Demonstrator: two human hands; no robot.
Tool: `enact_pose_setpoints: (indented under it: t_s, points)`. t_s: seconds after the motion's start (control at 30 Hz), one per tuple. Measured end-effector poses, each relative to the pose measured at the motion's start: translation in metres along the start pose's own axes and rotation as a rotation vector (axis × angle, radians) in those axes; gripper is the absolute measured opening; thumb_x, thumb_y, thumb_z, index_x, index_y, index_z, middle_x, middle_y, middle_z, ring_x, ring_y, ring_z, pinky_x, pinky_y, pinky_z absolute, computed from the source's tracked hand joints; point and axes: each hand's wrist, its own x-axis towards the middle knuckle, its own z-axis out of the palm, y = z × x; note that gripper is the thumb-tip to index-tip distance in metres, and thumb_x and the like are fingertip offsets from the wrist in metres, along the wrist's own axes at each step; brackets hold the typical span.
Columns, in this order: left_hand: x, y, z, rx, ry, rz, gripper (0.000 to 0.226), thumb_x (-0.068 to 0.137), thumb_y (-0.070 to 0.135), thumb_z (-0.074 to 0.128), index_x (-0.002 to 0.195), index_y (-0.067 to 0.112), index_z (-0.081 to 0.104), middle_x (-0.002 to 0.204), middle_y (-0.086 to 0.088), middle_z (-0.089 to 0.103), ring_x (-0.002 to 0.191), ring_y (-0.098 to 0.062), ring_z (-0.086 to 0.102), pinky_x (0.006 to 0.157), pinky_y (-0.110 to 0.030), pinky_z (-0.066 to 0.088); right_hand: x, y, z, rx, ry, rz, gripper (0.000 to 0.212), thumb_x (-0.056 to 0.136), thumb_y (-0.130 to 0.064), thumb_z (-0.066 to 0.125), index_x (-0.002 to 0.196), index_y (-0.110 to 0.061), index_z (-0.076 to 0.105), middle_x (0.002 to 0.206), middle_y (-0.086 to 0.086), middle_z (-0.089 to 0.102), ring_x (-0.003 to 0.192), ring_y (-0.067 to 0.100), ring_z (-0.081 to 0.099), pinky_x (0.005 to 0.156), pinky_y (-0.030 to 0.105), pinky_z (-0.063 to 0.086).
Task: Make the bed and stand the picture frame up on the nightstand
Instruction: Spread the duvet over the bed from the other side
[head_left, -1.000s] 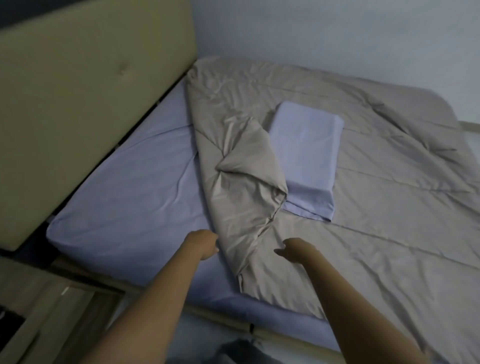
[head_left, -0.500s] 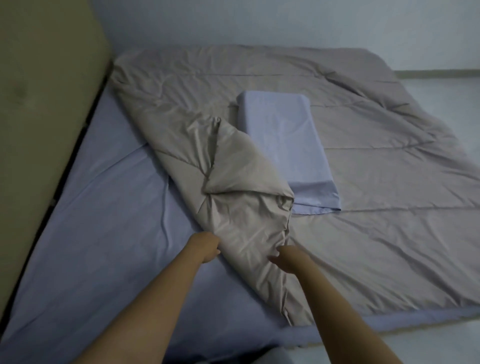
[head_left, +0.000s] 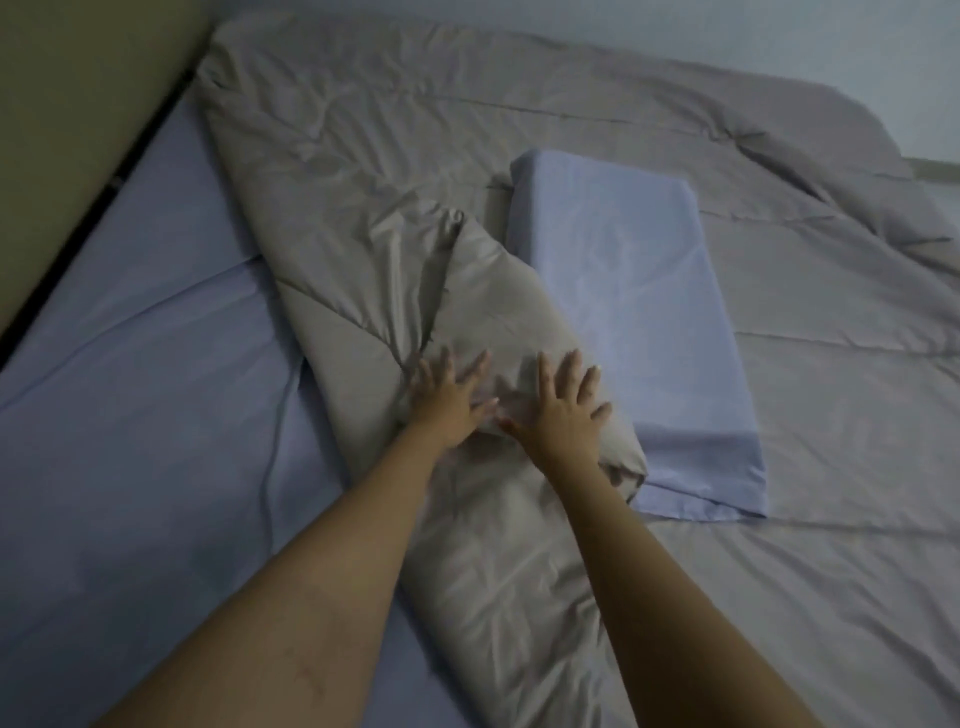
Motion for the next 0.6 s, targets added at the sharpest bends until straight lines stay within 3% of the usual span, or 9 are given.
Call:
enact_pose_setpoints:
  t_s: [0.07, 0.13, 0.23, 0.33, 0.43, 0.53, 0.6]
  points:
    - [0.011, 0.014, 0.015, -0.13, -0.127, 0.071, 0.05, 0.1, 0.027, 0.043, 0.146, 0.008, 0.036, 0.146, -0.023, 0.04, 0.135, -0.04, 0.04, 0.11, -0.043, 0.034, 0.021, 0.004, 0.017, -0.077, -0.066, -0.056, 0.079, 0.091, -0.052, 0.047, 0.152, -0.036, -0.002, 0.16, 0.007, -0.017, 0.147, 0.038, -0.011, 0.115, 0.06, 0.009]
    - [0.01, 0.028, 0.023, -0.146, -0.137, 0.025, 0.036, 0.101, 0.017, 0.038, 0.131, 0.001, 0.052, 0.129, -0.022, 0.057, 0.122, -0.037, 0.054, 0.101, -0.04, 0.041, 0.029, 0.007, 0.031, -0.12, -0.036, -0.096, 0.064, 0.098, -0.032, 0.04, 0.153, -0.032, 0.007, 0.162, 0.007, -0.01, 0.148, 0.037, -0.005, 0.116, 0.058, 0.011]
    - [0.005, 0.035, 0.03, -0.037, -0.064, -0.034, 0.037, 0.101, 0.025, 0.036, 0.124, 0.01, 0.061, 0.125, -0.015, 0.063, 0.117, -0.033, 0.056, 0.102, -0.04, 0.044, 0.023, 0.005, 0.037, -0.168, 0.006, -0.152, 0.056, 0.101, -0.017, 0.03, 0.153, -0.028, 0.012, 0.162, 0.006, -0.005, 0.149, 0.036, -0.003, 0.117, 0.054, 0.012]
    - [-0.01, 0.032, 0.019, -0.006, -0.072, 0.041, 0.03, 0.099, 0.02, 0.041, 0.117, 0.01, 0.063, 0.119, -0.014, 0.066, 0.108, -0.032, 0.062, 0.096, -0.04, 0.048, 0.009, 0.004, 0.027, -0.136, -0.019, -0.168, 0.06, 0.098, -0.008, 0.031, 0.154, -0.022, 0.014, 0.162, 0.006, -0.003, 0.149, 0.034, -0.002, 0.12, 0.048, 0.013]
    - [-0.04, 0.019, -0.005, 0.112, -0.002, 0.134, 0.027, 0.098, 0.019, 0.045, 0.114, 0.01, 0.065, 0.122, -0.014, 0.06, 0.112, -0.032, 0.058, 0.093, -0.039, 0.046, -0.016, -0.003, 0.016, -0.005, -0.085, -0.165, 0.061, 0.095, -0.004, 0.034, 0.153, -0.018, 0.02, 0.162, 0.007, 0.005, 0.15, 0.031, 0.003, 0.121, 0.039, 0.013]
    - [-0.082, -0.006, -0.032, 0.145, 0.025, 0.183, 0.031, 0.098, 0.022, 0.043, 0.119, 0.012, 0.063, 0.137, -0.013, 0.049, 0.128, -0.033, 0.047, 0.105, -0.04, 0.04, -0.058, -0.025, 0.003, 0.19, -0.147, -0.156, 0.058, 0.094, -0.006, 0.037, 0.15, -0.018, 0.028, 0.161, 0.008, 0.016, 0.149, 0.026, 0.013, 0.118, 0.033, 0.018]
    - [-0.119, -0.028, -0.05, 0.091, -0.006, 0.184, 0.027, 0.096, 0.019, 0.046, 0.114, 0.011, 0.064, 0.126, -0.014, 0.055, 0.117, -0.033, 0.055, 0.098, -0.041, 0.047, -0.093, -0.05, -0.008, 0.294, -0.18, -0.164, 0.055, 0.095, -0.007, 0.039, 0.148, -0.017, 0.033, 0.159, 0.009, 0.023, 0.147, 0.025, 0.022, 0.117, 0.03, 0.02]
